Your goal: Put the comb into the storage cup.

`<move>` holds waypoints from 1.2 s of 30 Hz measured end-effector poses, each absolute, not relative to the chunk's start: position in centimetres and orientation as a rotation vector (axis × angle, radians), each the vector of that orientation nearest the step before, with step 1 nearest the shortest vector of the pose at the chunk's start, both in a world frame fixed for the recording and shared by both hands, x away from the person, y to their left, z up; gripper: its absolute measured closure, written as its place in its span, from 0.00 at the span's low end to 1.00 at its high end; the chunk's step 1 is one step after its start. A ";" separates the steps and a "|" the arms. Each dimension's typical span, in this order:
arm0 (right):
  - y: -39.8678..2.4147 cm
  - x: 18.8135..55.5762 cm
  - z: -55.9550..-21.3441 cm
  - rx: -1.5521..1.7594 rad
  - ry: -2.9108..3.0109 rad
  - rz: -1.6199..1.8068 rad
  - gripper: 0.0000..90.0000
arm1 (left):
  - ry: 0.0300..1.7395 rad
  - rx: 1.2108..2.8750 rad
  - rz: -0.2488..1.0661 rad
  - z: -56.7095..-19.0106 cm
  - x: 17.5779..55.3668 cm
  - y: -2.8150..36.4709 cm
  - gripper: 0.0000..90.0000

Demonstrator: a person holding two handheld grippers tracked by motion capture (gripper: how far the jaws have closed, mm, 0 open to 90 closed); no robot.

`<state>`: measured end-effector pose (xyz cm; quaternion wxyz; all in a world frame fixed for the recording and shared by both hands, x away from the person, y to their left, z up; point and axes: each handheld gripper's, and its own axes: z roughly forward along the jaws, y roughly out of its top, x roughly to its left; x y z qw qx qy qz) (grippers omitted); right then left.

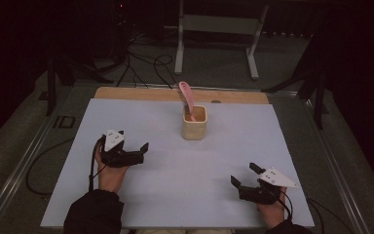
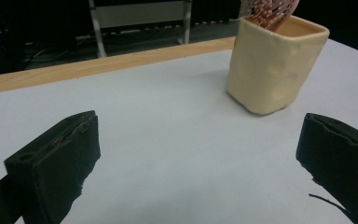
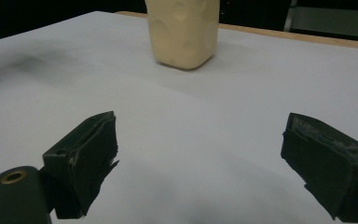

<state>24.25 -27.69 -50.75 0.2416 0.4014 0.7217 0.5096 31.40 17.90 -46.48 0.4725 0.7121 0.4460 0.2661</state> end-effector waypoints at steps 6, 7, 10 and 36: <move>-27.7 24.2 -50.7 1.096 1.973 1.393 0.12 | 1.093 1.754 0.661 -47.0 30.0 18.9 0.00; -27.7 24.2 -50.8 1.094 1.971 1.394 0.12 | 1.093 1.745 0.656 -47.2 29.5 19.3 0.00; -27.7 24.2 -50.8 1.093 1.971 1.395 0.12 | 1.094 1.742 0.658 -47.4 29.0 19.7 0.00; -28.2 24.2 -50.2 1.084 1.959 1.422 0.11 | 1.039 1.753 0.652 -49.4 25.1 23.1 0.00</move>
